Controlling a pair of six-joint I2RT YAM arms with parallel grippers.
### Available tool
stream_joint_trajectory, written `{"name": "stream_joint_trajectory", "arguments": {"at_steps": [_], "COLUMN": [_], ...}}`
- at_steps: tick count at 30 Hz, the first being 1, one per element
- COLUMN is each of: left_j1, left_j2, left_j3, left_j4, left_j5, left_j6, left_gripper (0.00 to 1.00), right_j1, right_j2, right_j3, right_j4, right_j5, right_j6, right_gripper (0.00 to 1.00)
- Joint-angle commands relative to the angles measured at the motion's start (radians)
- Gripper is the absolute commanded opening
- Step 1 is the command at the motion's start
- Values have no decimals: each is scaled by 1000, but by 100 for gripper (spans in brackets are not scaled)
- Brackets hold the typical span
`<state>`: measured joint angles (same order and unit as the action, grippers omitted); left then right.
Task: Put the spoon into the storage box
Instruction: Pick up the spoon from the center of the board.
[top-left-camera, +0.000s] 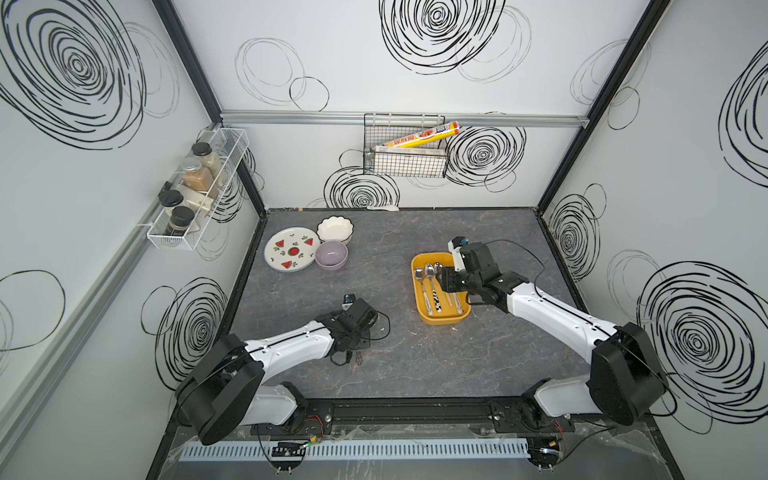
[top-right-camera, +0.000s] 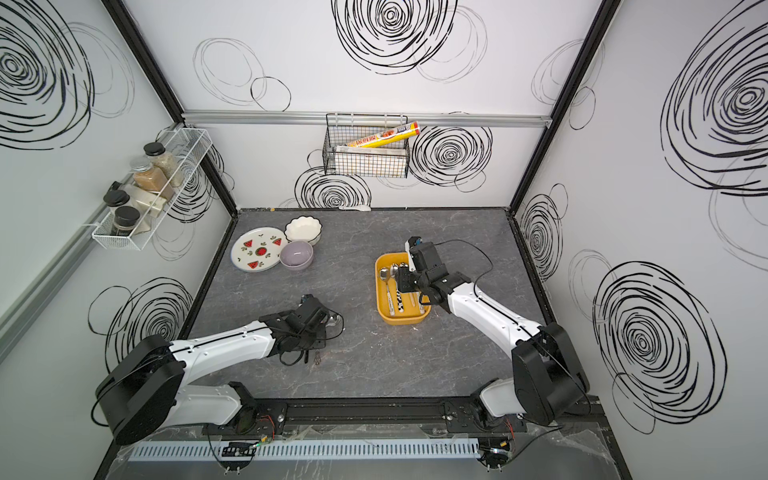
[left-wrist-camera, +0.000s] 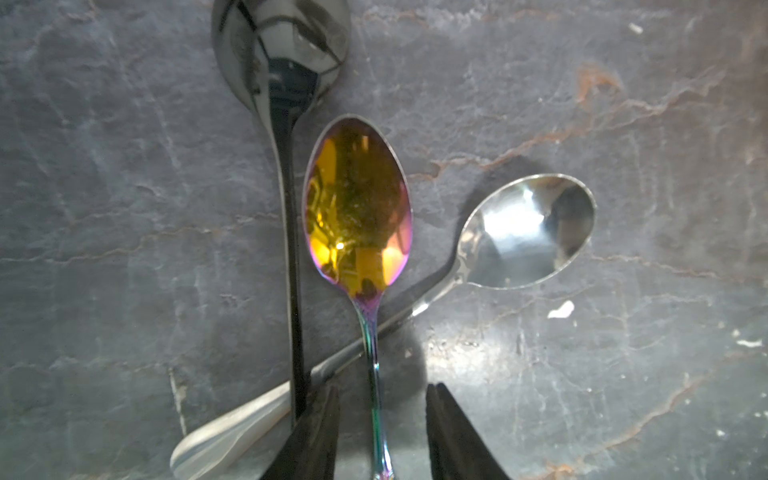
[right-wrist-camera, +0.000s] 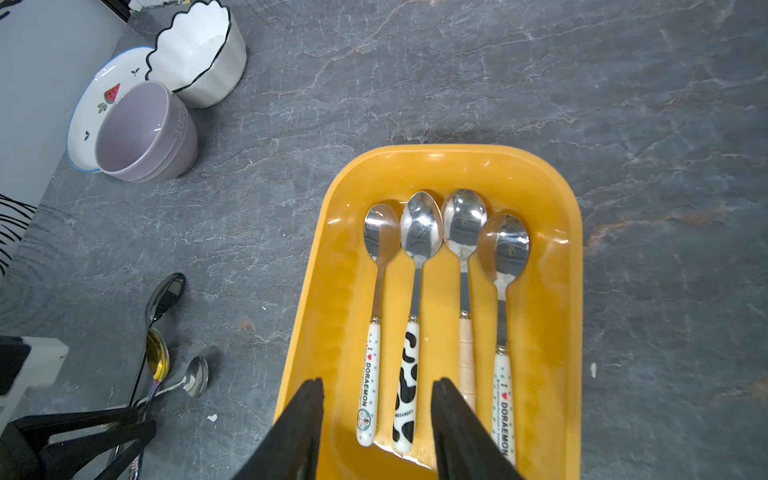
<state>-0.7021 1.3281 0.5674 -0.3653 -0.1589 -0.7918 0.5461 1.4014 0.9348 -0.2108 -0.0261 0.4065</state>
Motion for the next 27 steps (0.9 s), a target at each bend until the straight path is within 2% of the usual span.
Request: {"name": "stream_joint_trajectory", "arguments": {"at_steps": [1,15,19,27], "left_j1": [-11,-25,-27,-27], "left_j2": [13,174,193,199], "left_j3": [-11,40,46,49], "left_j4": [-9,-57,-65,-50], "left_j5": [-47,-121,-147,-160], "left_j6": [-7,5,2,11], "left_gripper": [40,27,25,12], "right_j1": [-3,-4,-2,-5], "right_j2": [-9,-30,-57,-118], "right_j3": [-5,4,-8,-27], "right_j4": [-9,-17,2,25], "right_j5": [4,13,15,26], "right_j6": [-14,-22,-20,-20], "right_gripper": [47,47,47,47]}}
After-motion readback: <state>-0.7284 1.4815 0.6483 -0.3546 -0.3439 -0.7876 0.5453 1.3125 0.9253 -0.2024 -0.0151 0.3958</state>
